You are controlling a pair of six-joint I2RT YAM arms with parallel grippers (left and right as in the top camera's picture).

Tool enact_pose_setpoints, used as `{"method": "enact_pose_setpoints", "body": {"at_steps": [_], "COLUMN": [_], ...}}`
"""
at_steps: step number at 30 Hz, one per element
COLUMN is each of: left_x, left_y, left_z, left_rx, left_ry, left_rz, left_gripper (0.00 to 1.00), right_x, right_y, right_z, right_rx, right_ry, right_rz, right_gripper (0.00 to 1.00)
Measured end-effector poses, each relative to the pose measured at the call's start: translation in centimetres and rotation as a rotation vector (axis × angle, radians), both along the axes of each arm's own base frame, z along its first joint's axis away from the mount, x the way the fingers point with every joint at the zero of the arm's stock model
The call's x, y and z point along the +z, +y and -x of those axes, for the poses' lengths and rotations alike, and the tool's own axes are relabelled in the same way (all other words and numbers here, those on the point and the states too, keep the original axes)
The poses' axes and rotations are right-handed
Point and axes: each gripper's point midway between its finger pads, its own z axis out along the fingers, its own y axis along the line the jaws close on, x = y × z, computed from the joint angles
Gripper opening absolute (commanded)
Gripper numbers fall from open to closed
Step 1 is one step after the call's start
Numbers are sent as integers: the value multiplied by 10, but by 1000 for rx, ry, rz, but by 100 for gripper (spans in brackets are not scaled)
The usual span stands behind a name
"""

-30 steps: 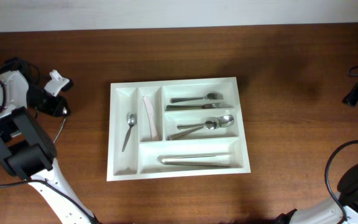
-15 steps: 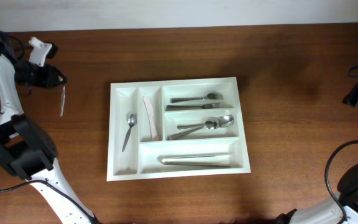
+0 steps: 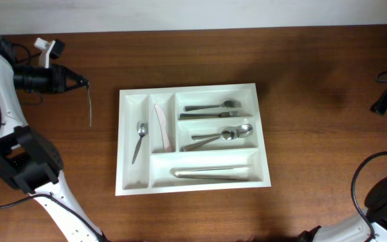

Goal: Pack container
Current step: 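Carry the spoon with the left gripper over the tray, then lower the spoon into the tray's left compartment and open the left gripper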

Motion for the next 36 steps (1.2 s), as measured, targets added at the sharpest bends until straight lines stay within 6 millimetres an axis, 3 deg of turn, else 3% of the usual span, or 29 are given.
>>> {"method": "enact_pose_setpoints", "body": {"at_steps": [5,13,18,27,36], "left_x": [3,-2,-10,-26,-33], "left_y": [-23,-83,-108,-105,-100], "left_z": [-3,-2,3,9,12], "left_rx": [-39,-180,-247,-194,-121], "left_ry": [0,18,47,171,260], "left_rz": [21,-12,-72,-188,-216], "left_gripper": [8,9,16,11,18], "right_x": [0,0,0,0,0], "right_y": [0,0,0,0,0], "right_z": [0,0,0,0,0], "right_rx": [0,0,0,0,0], "right_ry": [0,0,0,0,0], "right_rz": [0,0,0,0,0], "right_gripper": [99,99,99,99,99]}}
